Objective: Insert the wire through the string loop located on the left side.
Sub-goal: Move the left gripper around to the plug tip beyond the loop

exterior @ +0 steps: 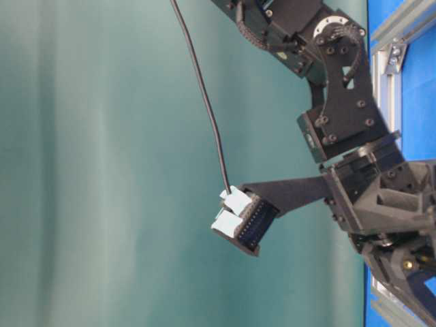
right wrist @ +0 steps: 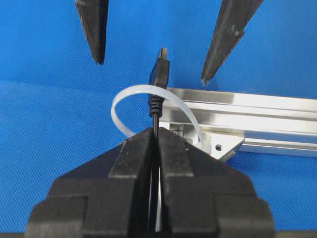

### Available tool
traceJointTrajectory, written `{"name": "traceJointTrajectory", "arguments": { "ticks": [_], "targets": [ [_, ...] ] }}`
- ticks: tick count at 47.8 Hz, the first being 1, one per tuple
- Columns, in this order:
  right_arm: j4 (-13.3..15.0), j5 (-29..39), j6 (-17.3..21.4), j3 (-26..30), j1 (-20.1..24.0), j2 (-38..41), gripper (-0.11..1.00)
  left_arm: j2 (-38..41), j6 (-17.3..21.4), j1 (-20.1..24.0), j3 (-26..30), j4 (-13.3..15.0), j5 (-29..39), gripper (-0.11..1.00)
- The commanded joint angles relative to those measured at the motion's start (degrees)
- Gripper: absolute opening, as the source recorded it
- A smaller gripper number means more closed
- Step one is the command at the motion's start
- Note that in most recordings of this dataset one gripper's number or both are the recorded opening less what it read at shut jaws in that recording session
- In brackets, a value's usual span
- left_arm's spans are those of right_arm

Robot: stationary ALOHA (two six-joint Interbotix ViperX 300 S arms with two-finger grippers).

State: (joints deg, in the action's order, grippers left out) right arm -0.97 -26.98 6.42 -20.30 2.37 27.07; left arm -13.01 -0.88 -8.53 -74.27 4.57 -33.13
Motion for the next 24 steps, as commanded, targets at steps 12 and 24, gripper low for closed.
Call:
{"name": "traceJointTrajectory", "arguments": {
  "ticks": [12,24],
  "targets": [
    [0.1,-0.2,0.1,1.0,-0.2,-1.2,0.00,2.2,0.0,-0.2,1.6,-0.1,-0.7,0.91],
    [0.1,-0.2,0.1,1.0,-0.2,-1.2,0.00,2.2,-0.1,-0.2,1.5,-0.1,-0.7,0.91]
  ]
}}
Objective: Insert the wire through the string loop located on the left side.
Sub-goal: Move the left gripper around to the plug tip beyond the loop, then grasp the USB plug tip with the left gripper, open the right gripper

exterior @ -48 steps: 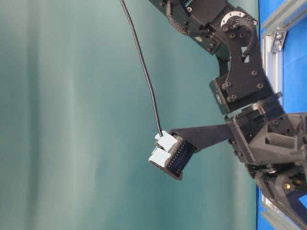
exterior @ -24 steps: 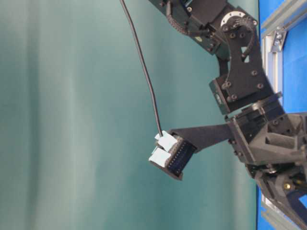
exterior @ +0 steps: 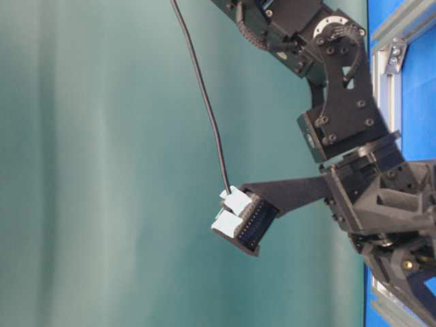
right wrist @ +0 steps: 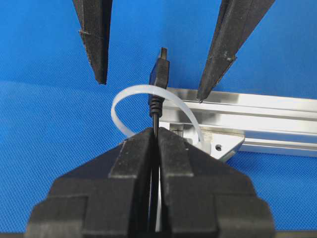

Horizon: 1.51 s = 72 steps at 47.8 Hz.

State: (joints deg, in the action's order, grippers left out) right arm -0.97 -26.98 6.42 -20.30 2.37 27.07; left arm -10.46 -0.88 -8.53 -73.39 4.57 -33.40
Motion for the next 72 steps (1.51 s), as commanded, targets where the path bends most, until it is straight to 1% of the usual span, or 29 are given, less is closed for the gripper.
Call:
{"name": "traceJointTrajectory", "arguments": {
  "ticks": [1,35,42,44,47,48,49,53,56,57,72],
  "targets": [
    [0.1,-0.2,0.1,1.0,-0.2,-1.2,0.00,-0.4,0.0,-0.2,0.7,-0.1,-0.4,0.91],
    [0.1,-0.2,0.1,1.0,-0.2,-1.2,0.00,-0.4,-0.1,-0.2,0.7,-0.1,-0.4,0.90],
    [0.1,-0.2,0.0,1.0,-0.1,-1.2,0.00,-0.4,-0.5,-0.2,0.9,0.0,0.3,0.87],
    [0.1,-0.3,0.1,1.0,-0.2,-1.2,0.00,-0.4,-1.1,-0.2,1.0,0.1,0.3,0.82],
    [0.1,-0.2,0.1,1.1,-0.2,-1.2,0.00,-0.3,-1.7,-0.2,1.2,0.1,0.0,0.69],
    [0.1,-0.2,0.1,1.1,-0.2,-1.2,0.00,-0.4,-1.8,-0.2,1.2,0.1,-0.2,0.62],
    [0.1,-0.2,0.1,1.1,-0.2,-1.2,0.00,-0.3,-1.9,-0.2,1.4,0.1,-0.4,0.57],
    [0.1,-0.2,0.1,1.1,-0.2,-1.2,0.00,-0.3,-2.0,-0.2,1.4,0.1,-0.9,0.29],
    [0.1,-0.2,0.1,1.1,-0.2,-1.2,0.00,-0.3,-2.0,-0.2,1.4,0.1,-1.4,0.12],
    [0.1,-0.2,0.1,1.1,-0.2,-1.2,0.00,-0.3,-2.0,-0.2,1.4,0.1,-1.5,0.08],
    [0.1,0.3,0.0,1.1,-0.2,-1.2,0.00,-0.3,-2.1,-0.2,1.4,0.1,-1.6,0.08]
  ]
}}
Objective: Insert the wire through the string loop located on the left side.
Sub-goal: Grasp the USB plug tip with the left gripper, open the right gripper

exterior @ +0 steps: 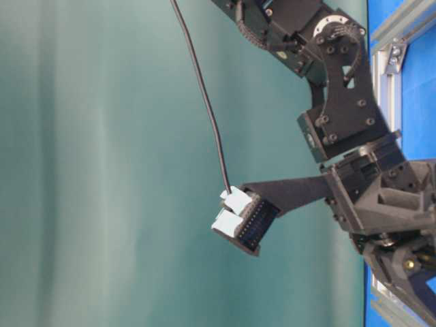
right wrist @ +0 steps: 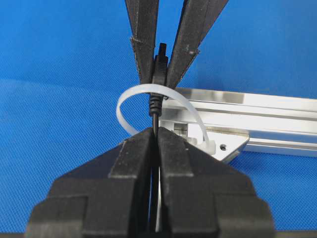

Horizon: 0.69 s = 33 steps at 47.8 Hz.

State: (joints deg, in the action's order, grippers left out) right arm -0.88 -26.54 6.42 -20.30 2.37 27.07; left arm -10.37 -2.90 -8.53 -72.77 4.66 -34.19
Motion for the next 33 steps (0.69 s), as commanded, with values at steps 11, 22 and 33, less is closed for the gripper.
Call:
{"name": "traceJointTrajectory", "arguments": {
  "ticks": [11,22,33],
  "targets": [
    [0.0,-0.1,0.0,1.1,-0.1,-1.2,0.00,-0.4,-0.1,-0.2,0.8,0.0,-0.6,0.08],
    [-0.1,1.4,0.6,1.1,0.0,-1.3,0.25,-0.4,-0.1,-0.2,0.6,0.0,-0.4,0.08],
    [-1.1,2.9,0.8,1.0,-0.1,-1.7,0.91,-0.4,-0.1,-0.2,0.7,0.0,-0.4,0.08]
  ]
}}
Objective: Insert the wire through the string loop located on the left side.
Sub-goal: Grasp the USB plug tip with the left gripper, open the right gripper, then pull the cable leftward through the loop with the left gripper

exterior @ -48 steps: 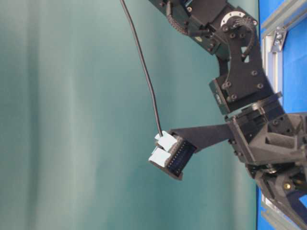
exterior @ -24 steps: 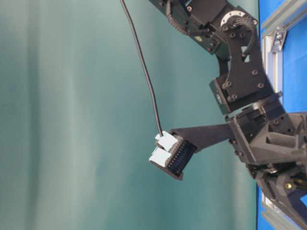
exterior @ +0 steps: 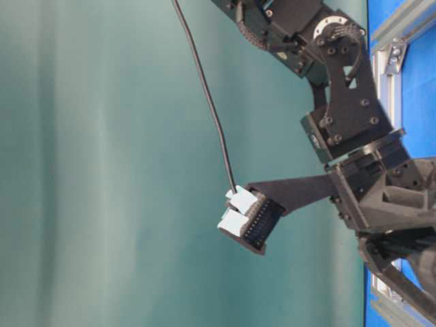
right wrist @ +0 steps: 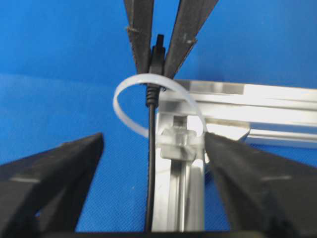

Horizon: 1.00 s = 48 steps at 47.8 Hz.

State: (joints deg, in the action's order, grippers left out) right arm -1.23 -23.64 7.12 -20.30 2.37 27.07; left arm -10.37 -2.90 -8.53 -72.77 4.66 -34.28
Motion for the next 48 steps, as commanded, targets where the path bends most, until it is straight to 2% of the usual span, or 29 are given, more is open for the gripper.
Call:
{"name": "traceJointTrajectory", "arguments": {
  "ticks": [1,3,17,23,38,48],
  "targets": [
    [-0.9,0.0,0.1,1.1,0.0,-1.6,0.94,-0.4,-0.1,-0.2,0.7,0.0,-0.4,0.08],
    [-1.0,0.0,0.1,1.0,-0.1,-1.6,0.97,-0.4,-0.1,-0.2,0.7,0.0,-0.4,0.08],
    [-1.0,-0.1,0.1,1.0,-0.1,-1.6,0.96,-0.9,0.0,-0.2,0.5,0.0,-0.2,0.08],
    [-1.0,-0.1,0.0,1.0,-0.1,-1.6,0.96,-3.0,0.0,-0.2,0.0,0.0,2.2,0.08],
    [-1.0,-0.2,-0.3,1.0,-0.1,-1.7,0.96,-13.4,0.0,-0.2,-1.0,-0.1,12.0,0.08],
    [-1.0,0.0,-0.3,1.0,-0.1,-1.8,0.96,-23.6,0.0,-0.2,-2.9,0.0,16.9,0.08]
  ]
}}
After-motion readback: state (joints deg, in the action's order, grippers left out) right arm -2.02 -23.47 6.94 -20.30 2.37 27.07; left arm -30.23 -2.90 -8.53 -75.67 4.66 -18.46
